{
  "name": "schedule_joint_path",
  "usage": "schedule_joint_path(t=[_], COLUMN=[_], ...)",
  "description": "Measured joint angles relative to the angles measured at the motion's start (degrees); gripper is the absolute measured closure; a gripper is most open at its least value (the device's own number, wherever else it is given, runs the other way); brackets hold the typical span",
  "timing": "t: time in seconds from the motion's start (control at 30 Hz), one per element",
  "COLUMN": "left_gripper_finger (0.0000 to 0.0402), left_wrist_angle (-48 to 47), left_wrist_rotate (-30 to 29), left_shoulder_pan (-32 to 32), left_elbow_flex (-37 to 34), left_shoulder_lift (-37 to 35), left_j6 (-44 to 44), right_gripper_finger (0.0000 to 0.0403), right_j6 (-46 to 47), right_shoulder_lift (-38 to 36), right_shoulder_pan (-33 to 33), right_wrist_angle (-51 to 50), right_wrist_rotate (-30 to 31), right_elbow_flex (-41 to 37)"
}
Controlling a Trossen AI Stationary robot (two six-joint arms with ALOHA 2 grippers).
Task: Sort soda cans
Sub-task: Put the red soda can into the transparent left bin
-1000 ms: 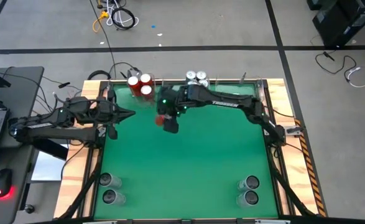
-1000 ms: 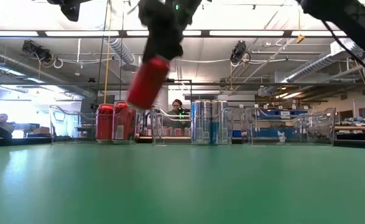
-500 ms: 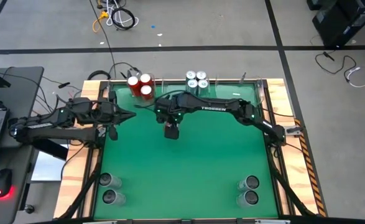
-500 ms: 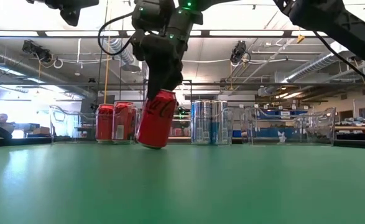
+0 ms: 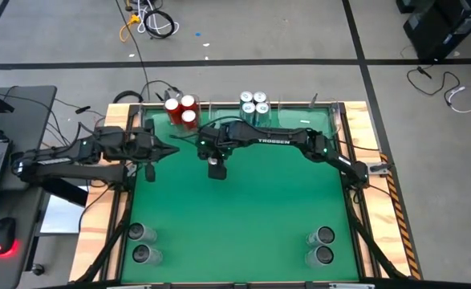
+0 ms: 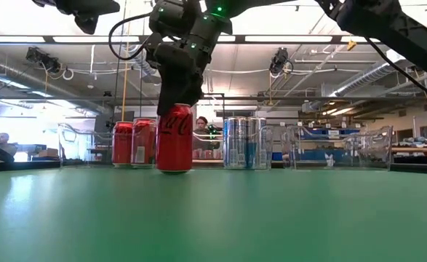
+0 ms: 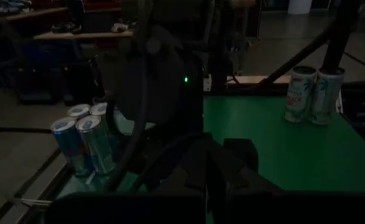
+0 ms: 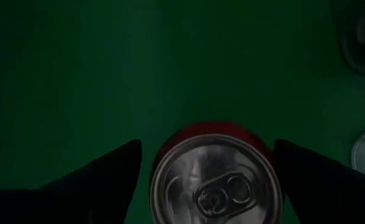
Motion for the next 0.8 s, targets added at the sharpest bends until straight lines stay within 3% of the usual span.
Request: schedule_joint_path(t=[0.37, 0.47, 0.6, 0.8], left_gripper_finger=[0.0397, 0.0397, 0.0397, 0.0398], left_wrist_angle=[0.09, 0.14, 0.17, 1.14], left_wrist_rotate=[0.09, 0.13, 0.59, 0.66], left_shoulder_pan=[-0.02, -0.07, -0.22, -1.92], left_elbow_flex=[-0.02, -0.02, -0.02, -0.02], left_shoulder_lift=[3.88, 3.78, 3.72, 3.42], left_j6=[-2.38, -2.38, -2.38, -0.8], right_gripper_finger=[0.0057, 0.0069, 0.0119, 0.0246], right_j6=[-4.18, -4.49, -5.7, -7.18], right_shoulder_lift=[-2.35, -3.32, -4.88, -6.04], right_shoulder_pan=[0.28, 0.33, -0.17, -1.16], right_wrist_angle=[0.5, 1.29, 2.21, 2.91], right_wrist_rotate=[1.18, 4.89, 6.89, 6.99], right_elbow_flex=[1.16, 1.2, 1.2, 1.22])
